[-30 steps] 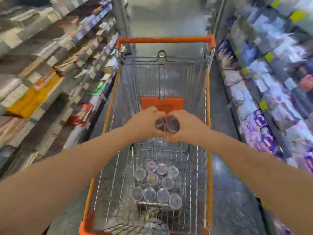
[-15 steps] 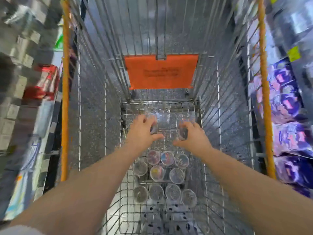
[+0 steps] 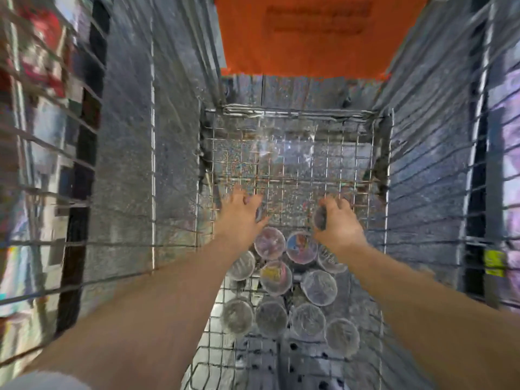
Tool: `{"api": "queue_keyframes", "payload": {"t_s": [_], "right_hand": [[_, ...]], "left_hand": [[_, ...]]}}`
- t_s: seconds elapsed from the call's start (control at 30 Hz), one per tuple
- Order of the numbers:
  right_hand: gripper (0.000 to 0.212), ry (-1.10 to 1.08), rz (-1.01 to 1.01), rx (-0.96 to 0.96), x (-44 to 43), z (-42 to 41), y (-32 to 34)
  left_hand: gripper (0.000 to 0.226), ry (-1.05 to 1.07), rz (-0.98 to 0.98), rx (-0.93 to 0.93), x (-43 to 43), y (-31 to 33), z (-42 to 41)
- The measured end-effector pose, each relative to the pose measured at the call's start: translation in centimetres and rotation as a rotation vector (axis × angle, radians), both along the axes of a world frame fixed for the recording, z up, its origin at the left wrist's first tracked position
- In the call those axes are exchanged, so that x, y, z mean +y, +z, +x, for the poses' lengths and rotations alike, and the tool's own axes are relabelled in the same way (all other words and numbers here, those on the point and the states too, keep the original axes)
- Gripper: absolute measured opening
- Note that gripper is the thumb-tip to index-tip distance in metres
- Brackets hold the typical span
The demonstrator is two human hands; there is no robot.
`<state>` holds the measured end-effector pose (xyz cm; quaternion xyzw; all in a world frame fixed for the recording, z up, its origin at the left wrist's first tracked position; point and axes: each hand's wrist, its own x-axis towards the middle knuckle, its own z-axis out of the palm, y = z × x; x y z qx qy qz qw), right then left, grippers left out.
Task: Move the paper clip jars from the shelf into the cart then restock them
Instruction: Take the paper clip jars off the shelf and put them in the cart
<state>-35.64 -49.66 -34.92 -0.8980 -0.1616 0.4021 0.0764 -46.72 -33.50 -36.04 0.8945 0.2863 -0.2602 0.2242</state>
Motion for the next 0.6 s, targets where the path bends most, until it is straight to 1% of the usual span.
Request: {"api": "queue_keyframes", "payload": {"t_s": [0.07,0.2,0.3,0.43,0.53,0.6], "right_hand": [[0.053,0.0,0.023,0.002,-0.1,-0.3,-0.1],[0.063,0.023,0.029,0.022,-0.6,-0.6,0.6],[0.058,0.024,0.027,0.031,-0.5,-0.4,2.5],[0.062,0.063,0.029,0.015,0.0,0.4,6.8],[0.057,0.081,0.092,-0.002,0.0,0.9,11.4],[0.056,0.099,0.15,-0.034,-0.1,1.4,15.1]], "left_hand": [[0.044,-0.003,-0.013,0.016,-0.2,-0.3,-0.6],[0.047,-0.127,-0.012,0.071,-0.6,0.5,-0.3],[0.05,-0.157,0.021,0.096,-1.1,2.6,0.8],[0.046,-0.155,-0.019,-0.004,-2.0,7.0,2.3],[0.041,-0.137,-0.088,-0.097,-2.5,11.7,3.5],[0.038,-0.131,-0.09,-0.167,-3.0,15.5,4.1]]}}
